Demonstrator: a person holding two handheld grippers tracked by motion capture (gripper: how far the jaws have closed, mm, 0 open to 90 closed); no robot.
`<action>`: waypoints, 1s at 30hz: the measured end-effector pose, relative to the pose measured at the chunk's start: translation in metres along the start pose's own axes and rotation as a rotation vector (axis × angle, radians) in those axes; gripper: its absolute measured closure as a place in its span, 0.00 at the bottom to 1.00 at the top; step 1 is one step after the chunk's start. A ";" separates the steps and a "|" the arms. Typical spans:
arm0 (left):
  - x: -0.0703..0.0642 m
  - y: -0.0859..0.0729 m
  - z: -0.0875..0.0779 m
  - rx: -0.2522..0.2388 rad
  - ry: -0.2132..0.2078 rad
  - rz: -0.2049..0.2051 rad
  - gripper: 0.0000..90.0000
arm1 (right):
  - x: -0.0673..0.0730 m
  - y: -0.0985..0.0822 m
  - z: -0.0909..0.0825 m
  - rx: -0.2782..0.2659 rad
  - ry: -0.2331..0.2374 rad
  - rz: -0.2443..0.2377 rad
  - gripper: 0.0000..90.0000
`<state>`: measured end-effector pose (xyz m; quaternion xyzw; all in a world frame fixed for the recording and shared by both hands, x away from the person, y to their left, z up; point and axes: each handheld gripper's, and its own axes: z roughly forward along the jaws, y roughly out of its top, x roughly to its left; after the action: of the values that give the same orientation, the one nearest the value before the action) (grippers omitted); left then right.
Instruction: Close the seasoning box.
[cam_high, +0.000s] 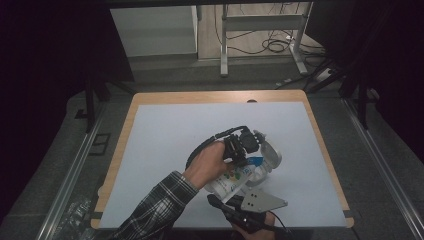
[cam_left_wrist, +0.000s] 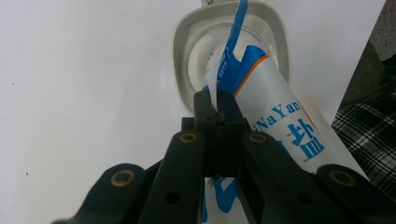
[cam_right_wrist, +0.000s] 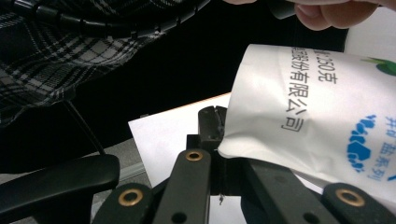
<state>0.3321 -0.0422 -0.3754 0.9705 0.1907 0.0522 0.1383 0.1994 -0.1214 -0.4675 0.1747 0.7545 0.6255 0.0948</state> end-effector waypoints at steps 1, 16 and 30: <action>0.000 0.000 0.000 0.000 0.000 0.000 1.00 | 0.000 0.000 0.000 -0.001 0.000 -0.002 0.99; 0.000 0.000 0.000 0.006 0.001 -0.001 1.00 | 0.000 0.000 0.000 -0.004 0.002 -0.003 0.99; 0.000 0.000 -0.001 0.010 0.001 -0.003 1.00 | 0.001 0.000 -0.001 -0.011 -0.004 -0.009 0.99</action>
<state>0.3320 -0.0425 -0.3747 0.9708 0.1924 0.0516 0.1333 0.1987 -0.1218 -0.4669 0.1720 0.7516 0.6289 0.1002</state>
